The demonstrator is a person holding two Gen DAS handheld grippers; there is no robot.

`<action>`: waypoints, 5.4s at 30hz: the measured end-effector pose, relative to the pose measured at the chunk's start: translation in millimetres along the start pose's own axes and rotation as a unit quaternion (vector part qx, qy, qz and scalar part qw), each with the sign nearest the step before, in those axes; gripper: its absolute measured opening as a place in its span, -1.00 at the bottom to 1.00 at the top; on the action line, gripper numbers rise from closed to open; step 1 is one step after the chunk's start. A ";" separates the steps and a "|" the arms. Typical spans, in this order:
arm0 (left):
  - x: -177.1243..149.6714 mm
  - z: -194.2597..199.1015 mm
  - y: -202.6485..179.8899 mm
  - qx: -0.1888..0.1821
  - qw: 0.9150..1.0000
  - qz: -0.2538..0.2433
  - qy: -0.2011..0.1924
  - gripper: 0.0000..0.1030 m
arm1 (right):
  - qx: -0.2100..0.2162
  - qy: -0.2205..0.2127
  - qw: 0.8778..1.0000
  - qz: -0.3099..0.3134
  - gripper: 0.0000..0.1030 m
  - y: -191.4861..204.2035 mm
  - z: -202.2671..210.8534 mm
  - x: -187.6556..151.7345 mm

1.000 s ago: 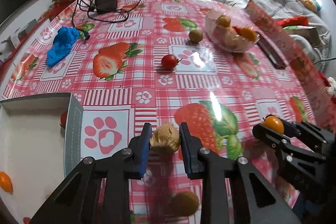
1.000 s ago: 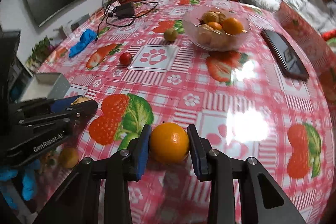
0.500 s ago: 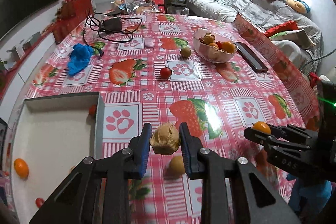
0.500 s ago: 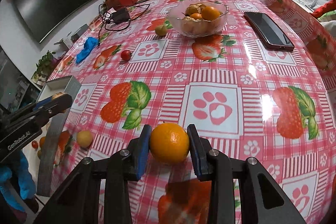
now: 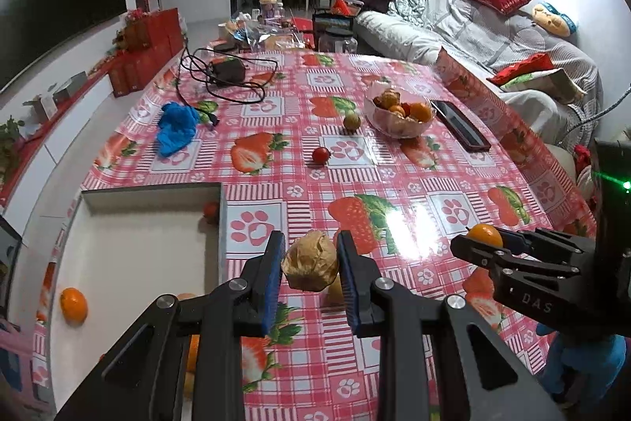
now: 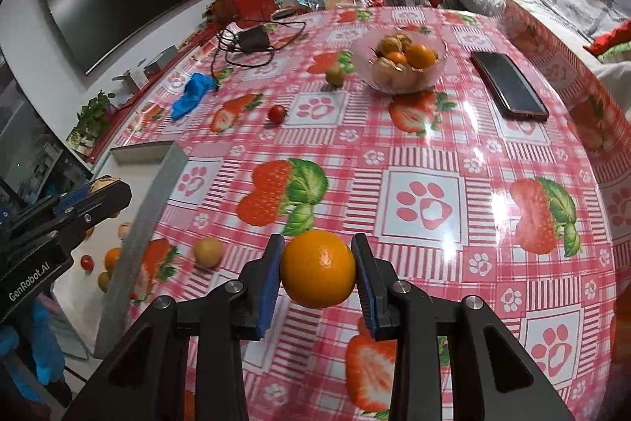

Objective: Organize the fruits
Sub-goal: 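Carry the wrapped fruit and tangerine over the white tray with both tools, then lower the wrapped fruit and tangerine into the tray and open both tools, then grasp a brown kiwi with the left tool while the right tool grasps another tangerine, then carry the kiwi and tangerine over the white tray with both tools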

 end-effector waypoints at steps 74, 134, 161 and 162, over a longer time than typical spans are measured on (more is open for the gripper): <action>-86.0 -1.6 167.5 0.087 0.989 0.107 0.044 0.59 | -0.035 0.070 0.997 0.002 0.70 40.1 -49.6 -22.6; -61.1 -95.5 -40.5 0.054 0.992 -0.026 0.111 0.59 | -0.015 -0.013 1.000 0.011 -0.30 -23.1 -7.5 -74.8; -58.8 -66.7 -45.4 0.007 0.996 -0.034 0.083 -0.47 | -0.004 -0.009 1.000 -0.009 -0.30 -25.4 -4.8 -76.9; -58.2 -63.8 -43.8 0.006 0.996 -0.031 0.081 -0.47 | -0.002 -0.009 1.000 -0.011 -0.30 -25.7 -3.5 -77.1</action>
Point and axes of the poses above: each gripper's, at about its wrist camera, not at the fingertips, and z roughly against the way its jaws point, y to its left, x to its top, the point moved 8 cm from there along -z, roughly the way its jaws point, and after that the axes turned 5 degrees about x, right-handed, at the moved point
